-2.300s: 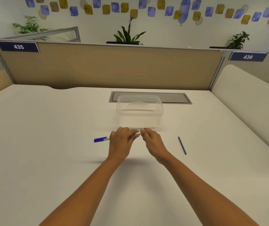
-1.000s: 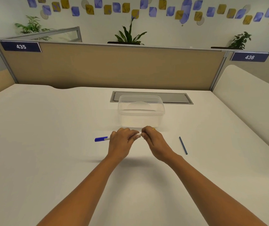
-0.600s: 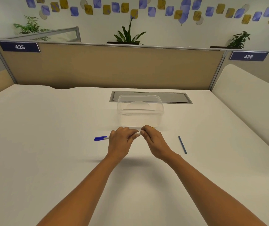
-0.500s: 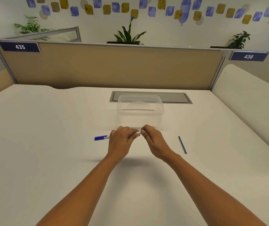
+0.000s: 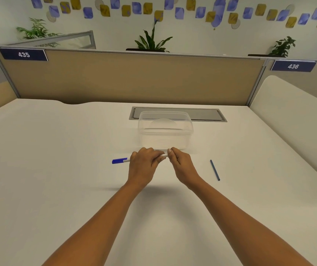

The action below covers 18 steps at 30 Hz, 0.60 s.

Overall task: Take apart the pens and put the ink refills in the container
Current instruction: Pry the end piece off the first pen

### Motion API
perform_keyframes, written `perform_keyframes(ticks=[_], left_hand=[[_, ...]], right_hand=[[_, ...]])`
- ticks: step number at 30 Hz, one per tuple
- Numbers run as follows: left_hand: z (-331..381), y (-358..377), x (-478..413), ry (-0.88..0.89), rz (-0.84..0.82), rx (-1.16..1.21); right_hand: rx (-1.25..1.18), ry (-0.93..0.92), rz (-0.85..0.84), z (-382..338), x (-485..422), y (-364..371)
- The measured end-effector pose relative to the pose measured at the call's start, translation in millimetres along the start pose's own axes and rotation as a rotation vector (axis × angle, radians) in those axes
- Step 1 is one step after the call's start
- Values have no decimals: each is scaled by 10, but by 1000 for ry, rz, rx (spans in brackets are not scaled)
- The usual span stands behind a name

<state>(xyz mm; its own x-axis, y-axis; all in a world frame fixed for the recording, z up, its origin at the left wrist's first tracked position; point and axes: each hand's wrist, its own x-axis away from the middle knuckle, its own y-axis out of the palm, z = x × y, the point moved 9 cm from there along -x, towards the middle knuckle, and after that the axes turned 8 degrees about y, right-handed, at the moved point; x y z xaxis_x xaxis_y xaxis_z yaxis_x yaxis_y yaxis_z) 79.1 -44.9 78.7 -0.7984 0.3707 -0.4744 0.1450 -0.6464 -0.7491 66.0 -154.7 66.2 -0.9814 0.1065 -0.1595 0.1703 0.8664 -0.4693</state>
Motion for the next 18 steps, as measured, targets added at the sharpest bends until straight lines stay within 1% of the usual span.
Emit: perform_keyframes(ticks=[4,12,15,18], left_hand=[[-2,10,1,-1,-8,-6],[5,47,-3,-1,-34,-7],[-12,61,2,-11,-38,-4],[-46,58,11,-25,-38,0]], right_hand=[[-34,49,8,40,1,4],[-120,135,80,120,13,-24],[-125,128,52,129,-2,-8],[-99,80,3,101,0,14]])
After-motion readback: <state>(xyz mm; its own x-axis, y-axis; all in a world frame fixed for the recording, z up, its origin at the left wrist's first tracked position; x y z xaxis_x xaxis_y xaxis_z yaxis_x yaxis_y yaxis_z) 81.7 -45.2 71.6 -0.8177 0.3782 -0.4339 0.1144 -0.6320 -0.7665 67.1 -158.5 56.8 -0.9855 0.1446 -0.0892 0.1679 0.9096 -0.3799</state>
